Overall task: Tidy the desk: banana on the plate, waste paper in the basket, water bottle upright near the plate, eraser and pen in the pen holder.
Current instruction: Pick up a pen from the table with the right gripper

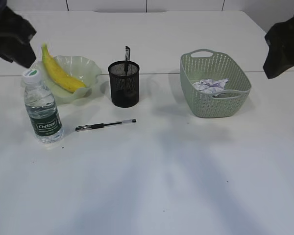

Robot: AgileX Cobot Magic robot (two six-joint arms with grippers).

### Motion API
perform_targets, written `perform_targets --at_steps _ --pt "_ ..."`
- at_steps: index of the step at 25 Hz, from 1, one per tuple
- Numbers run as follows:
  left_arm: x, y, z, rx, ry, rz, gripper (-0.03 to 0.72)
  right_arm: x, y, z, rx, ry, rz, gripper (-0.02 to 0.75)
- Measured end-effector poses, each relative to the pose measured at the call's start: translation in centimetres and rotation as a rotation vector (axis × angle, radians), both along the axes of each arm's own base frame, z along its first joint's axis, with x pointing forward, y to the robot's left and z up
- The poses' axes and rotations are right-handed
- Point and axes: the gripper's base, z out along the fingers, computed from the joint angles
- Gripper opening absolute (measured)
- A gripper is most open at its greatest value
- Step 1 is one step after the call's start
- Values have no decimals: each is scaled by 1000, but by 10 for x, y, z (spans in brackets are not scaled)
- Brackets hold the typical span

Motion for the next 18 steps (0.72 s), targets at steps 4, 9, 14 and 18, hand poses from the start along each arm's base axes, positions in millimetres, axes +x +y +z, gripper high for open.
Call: perform_targets --at_steps 4,9,14,18 --pt "-23 10 -8 4 17 -3 238 -2 0 -1 -1 19 -2 554" --pt "-46 27 -20 -63 -15 62 238 -2 0 -1 1 28 -3 554" --pt "-56 69 -28 -120 -27 251 238 -2 3 -1 7 17 55 554" --pt "-71 89 -32 -131 -21 337 238 4 6 2 -26 -57 177 554"
